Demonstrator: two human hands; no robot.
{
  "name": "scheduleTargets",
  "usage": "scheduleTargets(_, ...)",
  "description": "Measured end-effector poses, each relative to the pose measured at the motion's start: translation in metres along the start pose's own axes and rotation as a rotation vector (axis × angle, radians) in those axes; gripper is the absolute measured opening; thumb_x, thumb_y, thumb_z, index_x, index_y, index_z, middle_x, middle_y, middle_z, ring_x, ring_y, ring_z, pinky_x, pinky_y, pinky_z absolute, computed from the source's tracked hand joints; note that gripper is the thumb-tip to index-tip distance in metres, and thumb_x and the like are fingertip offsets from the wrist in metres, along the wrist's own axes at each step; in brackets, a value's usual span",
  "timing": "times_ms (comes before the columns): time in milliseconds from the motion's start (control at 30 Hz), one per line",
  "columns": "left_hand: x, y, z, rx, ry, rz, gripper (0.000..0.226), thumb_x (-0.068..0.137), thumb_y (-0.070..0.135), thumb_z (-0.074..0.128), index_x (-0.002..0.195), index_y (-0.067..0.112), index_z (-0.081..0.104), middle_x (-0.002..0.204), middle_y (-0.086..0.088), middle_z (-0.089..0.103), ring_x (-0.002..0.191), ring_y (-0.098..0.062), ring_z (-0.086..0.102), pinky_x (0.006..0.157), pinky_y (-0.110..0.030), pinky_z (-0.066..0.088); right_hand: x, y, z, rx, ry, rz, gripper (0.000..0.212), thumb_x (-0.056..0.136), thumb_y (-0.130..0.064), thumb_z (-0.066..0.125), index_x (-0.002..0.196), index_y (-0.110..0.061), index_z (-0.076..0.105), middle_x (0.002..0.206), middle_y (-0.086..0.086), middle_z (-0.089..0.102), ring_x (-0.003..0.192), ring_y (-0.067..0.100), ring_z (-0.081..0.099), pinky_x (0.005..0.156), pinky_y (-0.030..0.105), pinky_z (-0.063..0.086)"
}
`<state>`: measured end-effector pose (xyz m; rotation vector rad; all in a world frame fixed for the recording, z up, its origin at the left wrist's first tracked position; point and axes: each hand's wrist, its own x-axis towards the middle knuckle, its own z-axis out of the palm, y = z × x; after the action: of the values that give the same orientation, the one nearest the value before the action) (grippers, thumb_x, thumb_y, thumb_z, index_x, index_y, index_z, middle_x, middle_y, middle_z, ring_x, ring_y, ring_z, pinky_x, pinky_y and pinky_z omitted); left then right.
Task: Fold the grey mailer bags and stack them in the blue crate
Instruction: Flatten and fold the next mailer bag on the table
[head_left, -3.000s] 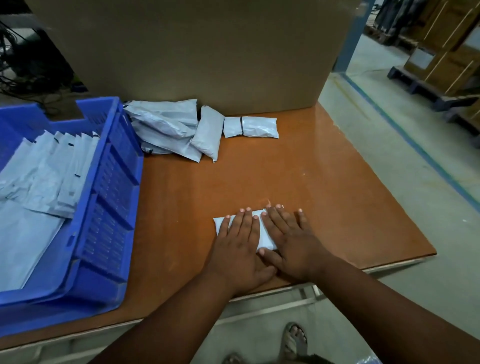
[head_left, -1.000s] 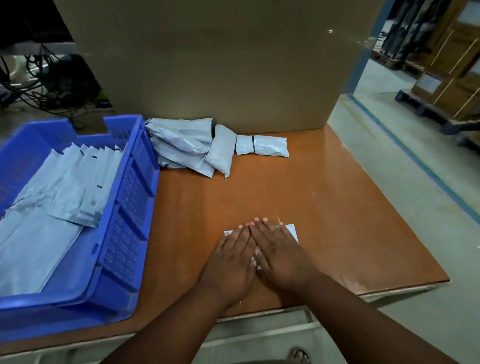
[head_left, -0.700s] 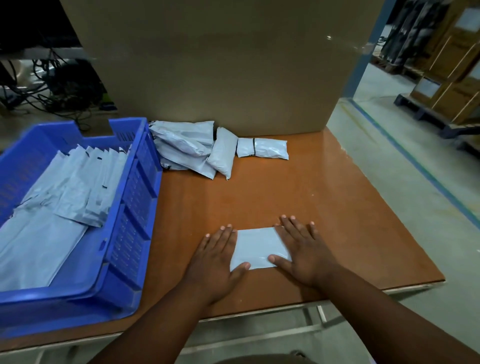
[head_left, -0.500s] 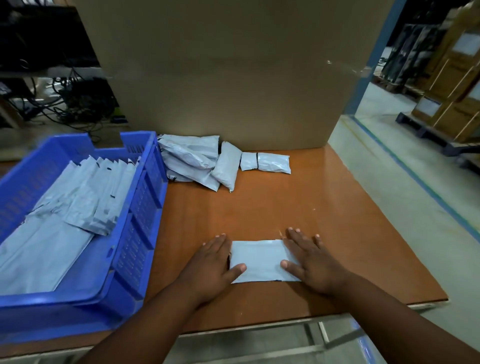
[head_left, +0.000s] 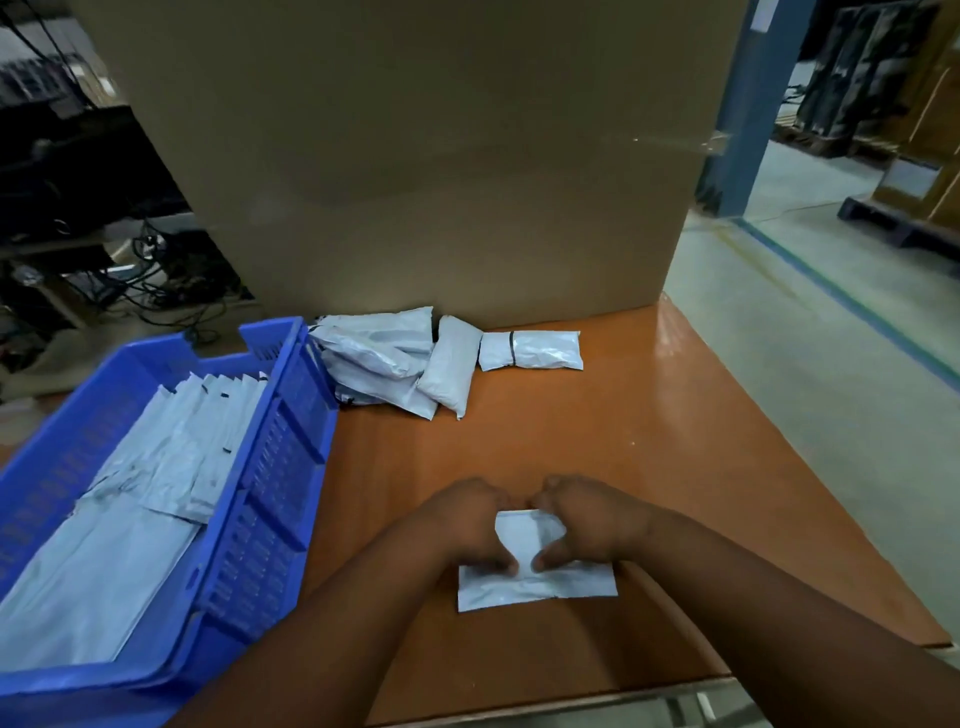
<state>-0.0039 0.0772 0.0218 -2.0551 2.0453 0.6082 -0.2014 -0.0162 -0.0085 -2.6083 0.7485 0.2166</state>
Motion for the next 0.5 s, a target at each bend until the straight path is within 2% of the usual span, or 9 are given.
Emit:
scheduleTargets(133, -0.003, 0.001, -0.021, -0.066, 0.015, -0.008, 0.038, 0.075, 0.052, 0.088, 0.084, 0.027, 0.061, 0.090, 0.008, 0.057, 0.086, -0.013, 0.056, 0.067, -0.030, 0.043, 0.000, 0.019, -0.023, 0.111, -0.039, -0.060, 0.042, 0.085, -0.052, 0.080, 0.111, -0.023, 0.067, 0.106, -0.002, 0.063, 0.094, 0.016, 0.060, 0.082, 0.036, 0.050)
scheduleTargets(233, -0.007, 0.004, -0.041, -0.073, 0.077, -0.041, 0.045, 0.080, 0.048, 0.087, 0.069, 0.028, 0.048, 0.077, 0.010, 0.050, 0.080, -0.015, 0.052, 0.063, -0.032, 0.033, 0.008, 0.029, -0.054, 0.111, -0.027, -0.129, 0.025, 0.089, -0.041, 0.079, 0.100, -0.023, 0.066, 0.095, -0.002, 0.065, 0.083, 0.016, 0.058, 0.073, 0.036, 0.044)
scheduleTargets(333, -0.019, 0.005, -0.071, -0.024, 0.164, -0.140, 0.045, 0.081, 0.049, 0.084, 0.066, 0.029, 0.046, 0.074, 0.011, 0.048, 0.081, -0.014, 0.052, 0.062, -0.031, 0.031, 0.026, 0.028, -0.088, 0.141, -0.039, -0.183, 0.019, 0.090, -0.042, 0.079, 0.096, -0.031, 0.065, 0.090, -0.006, 0.064, 0.081, 0.014, 0.058, 0.073, 0.037, 0.046)
scheduleTargets(433, -0.039, -0.003, -0.101, 0.066, 0.204, -0.275, 0.041, 0.075, 0.056, 0.083, 0.073, 0.022, 0.061, 0.075, 0.006, 0.058, 0.077, -0.015, 0.057, 0.064, -0.035, 0.044, 0.052, 0.014, -0.121, 0.081, -0.068, -0.272, 0.013, 0.094, -0.043, 0.076, 0.096, -0.036, 0.065, 0.092, -0.010, 0.065, 0.084, 0.010, 0.059, 0.078, 0.037, 0.050)
scheduleTargets(500, -0.058, -0.011, -0.117, 0.045, 0.205, -0.377, 0.036, 0.078, 0.048, 0.085, 0.077, 0.019, 0.065, 0.079, 0.002, 0.062, 0.079, -0.018, 0.061, 0.063, -0.034, 0.045, 0.071, -0.007, -0.143, 0.017, -0.036, -0.349, 0.014, 0.096, -0.045, 0.073, 0.100, -0.033, 0.065, 0.094, -0.011, 0.062, 0.087, 0.010, 0.058, 0.080, 0.036, 0.049)
